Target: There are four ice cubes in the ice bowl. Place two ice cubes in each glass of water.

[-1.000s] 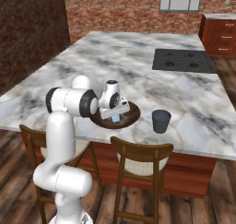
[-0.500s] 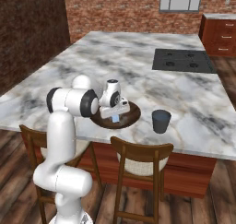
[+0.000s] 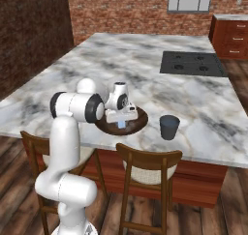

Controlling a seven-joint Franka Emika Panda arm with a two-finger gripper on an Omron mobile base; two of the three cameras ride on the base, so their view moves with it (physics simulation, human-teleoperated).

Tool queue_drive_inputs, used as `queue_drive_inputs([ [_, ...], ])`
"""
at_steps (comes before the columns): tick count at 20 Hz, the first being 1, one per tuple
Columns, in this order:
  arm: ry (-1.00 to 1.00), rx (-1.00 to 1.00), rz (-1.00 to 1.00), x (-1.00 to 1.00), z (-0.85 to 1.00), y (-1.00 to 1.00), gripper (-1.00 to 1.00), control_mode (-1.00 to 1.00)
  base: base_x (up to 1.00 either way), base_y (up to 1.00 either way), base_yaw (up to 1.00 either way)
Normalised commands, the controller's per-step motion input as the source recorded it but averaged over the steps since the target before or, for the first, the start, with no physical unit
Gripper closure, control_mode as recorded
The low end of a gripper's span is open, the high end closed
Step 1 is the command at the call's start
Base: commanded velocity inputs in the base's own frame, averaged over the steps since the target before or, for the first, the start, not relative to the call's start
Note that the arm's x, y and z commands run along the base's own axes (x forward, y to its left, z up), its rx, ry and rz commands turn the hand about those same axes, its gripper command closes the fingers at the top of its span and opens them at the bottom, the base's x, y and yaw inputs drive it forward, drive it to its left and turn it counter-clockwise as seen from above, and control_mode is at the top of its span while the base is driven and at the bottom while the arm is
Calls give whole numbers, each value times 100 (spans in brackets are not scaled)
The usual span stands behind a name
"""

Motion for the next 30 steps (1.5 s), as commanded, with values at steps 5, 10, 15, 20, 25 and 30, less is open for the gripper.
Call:
queue_drive_inputs([
  [5,-2,3,-11,-32,85,9,100,-100,0,0,0],
  [10,-12,7,-10,-83,100,10,100,-100,0,0,0],
  [15,-18,10,-11,-100,91,22,100,-100,0,0,0],
  [20,-21,5,-9,-100,84,44,100,-100,0,0,0],
  [25,-9,-2,-10,-72,69,93,100,-100,0,0,0],
  [30,0,-7,-11,-19,33,100,100,-100,0,0,0],
])
